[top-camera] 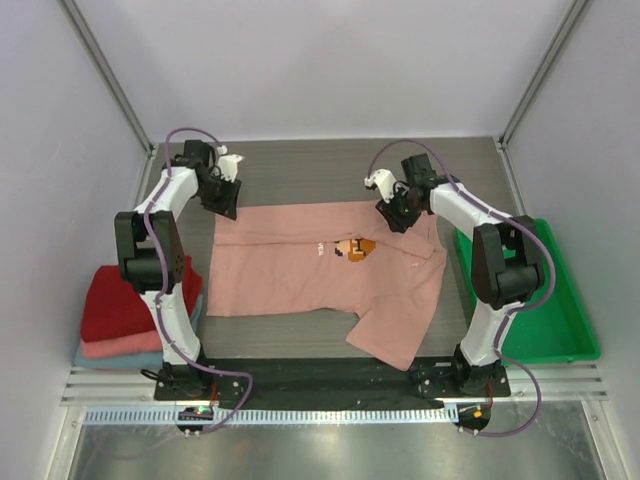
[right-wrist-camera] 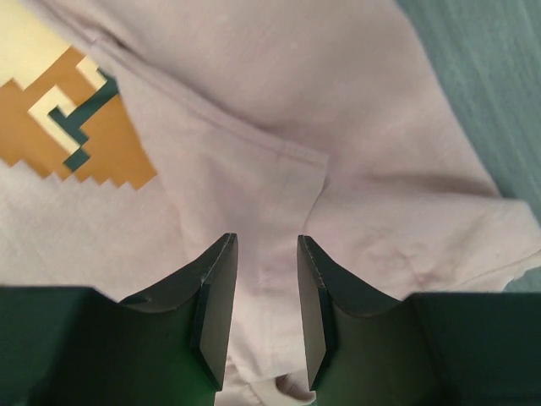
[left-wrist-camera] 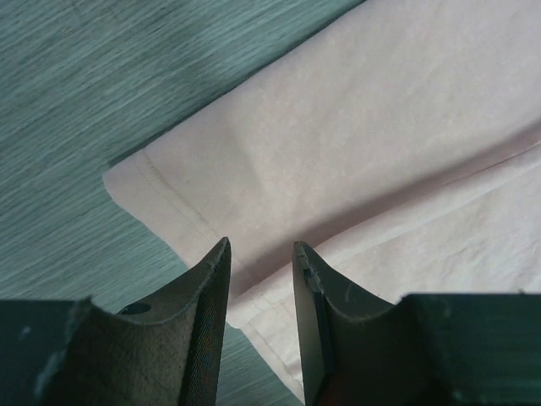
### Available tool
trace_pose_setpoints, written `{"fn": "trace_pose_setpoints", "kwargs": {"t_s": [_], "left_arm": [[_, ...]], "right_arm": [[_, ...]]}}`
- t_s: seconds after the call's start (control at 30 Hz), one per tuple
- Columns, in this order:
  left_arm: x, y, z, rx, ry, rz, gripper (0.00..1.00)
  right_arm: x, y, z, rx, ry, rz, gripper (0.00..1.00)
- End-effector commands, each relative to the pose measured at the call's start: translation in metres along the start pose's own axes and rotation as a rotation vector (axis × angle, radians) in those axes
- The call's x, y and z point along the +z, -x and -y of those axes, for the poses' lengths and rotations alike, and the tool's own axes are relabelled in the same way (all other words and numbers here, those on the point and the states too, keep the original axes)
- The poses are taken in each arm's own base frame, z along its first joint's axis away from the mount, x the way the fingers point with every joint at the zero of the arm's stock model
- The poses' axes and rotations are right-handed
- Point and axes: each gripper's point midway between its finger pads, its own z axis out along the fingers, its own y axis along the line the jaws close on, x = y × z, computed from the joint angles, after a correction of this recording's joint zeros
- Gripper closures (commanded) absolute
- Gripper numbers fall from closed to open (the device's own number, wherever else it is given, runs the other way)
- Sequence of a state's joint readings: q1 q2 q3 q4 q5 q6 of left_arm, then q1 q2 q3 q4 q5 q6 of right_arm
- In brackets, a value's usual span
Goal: Fold and stack the t-shirts
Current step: Fold the tshirt
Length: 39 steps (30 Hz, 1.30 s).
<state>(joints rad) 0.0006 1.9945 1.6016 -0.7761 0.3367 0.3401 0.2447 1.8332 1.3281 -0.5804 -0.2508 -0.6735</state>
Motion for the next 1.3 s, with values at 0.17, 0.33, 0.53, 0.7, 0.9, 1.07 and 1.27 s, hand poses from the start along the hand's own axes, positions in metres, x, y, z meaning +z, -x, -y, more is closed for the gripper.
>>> {"fn": "trace_pose_setpoints", "kwargs": {"t_s": [0.17,0.33,0.53,0.7,0.9,1.07,1.27], "left_arm": [[-0.007,0.017,-0.01,-0.002,0.026,0.04,0.63],[-0.009,0.016,-0.01,-0.001,0.03,0.041,0.63],[-0.014,0.014,-0.009,0.003,0.04,0.042,0.63],[-0.022,0.014,-0.008,0.016,0.051,0.047,0.63],[-0.027,0.014,-0.009,0.036,0.063,0.056,0.63],[-0.024,0.018,-0.012,0.04,0.07,0.056,0.63],[-0.025,0.027,-0.016,0.045,0.076,0.066,0.61]], "right_arm": [[0.01,0.03,0.023,-0.006,-0.021,0.058,0.59],[0.027,0.03,0.026,0.005,0.0,0.045,0.6],[0.034,0.036,0.032,0.02,0.005,0.058,0.76],[0.01,0.05,0.029,0.022,-0.009,0.109,0.9],[-0.024,0.061,-0.027,-0.084,0.022,0.12,0.91],[-0.05,0.062,-0.11,-0.118,0.128,0.13,0.76],[-0.047,0.042,-0.074,-0.118,0.01,0.085,0.67]]}}
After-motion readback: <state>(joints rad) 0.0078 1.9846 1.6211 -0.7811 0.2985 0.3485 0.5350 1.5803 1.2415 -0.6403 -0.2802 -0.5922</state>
